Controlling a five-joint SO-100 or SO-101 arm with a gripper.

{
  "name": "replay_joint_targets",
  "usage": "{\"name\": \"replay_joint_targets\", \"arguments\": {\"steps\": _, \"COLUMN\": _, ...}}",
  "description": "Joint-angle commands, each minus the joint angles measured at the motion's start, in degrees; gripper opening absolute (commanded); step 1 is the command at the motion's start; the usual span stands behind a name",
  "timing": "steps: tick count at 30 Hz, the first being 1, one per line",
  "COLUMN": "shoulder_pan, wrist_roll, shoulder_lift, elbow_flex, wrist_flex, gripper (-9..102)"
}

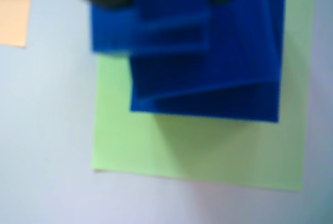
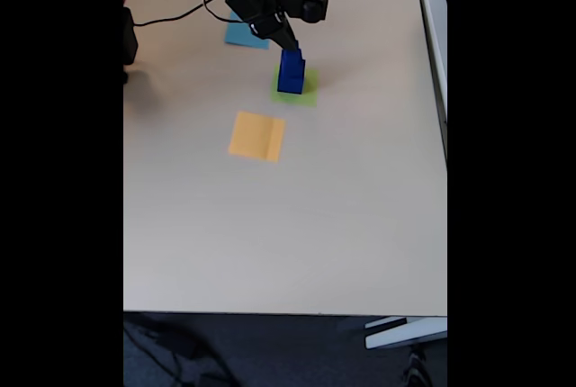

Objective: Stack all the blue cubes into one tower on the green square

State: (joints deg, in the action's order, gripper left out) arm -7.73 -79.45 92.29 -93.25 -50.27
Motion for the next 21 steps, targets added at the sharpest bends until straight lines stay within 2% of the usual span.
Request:
{"name": "replay_joint_targets", "arguments": {"steps": 1, "shoulder_pan": -0.5, "wrist_roll": 0.5, "shoulder_lift": 0.6, "elbow_flex": 4.2, "wrist_flex": -0.1, "gripper": 0}}
{"name": "replay_joint_targets", "arguments": {"steps": 21, "shoulder_pan": -0.6, "wrist_roll": 1.6, "shoulder_lift": 0.7, "elbow_flex": 4.6, "wrist_flex": -0.5, "gripper": 6}}
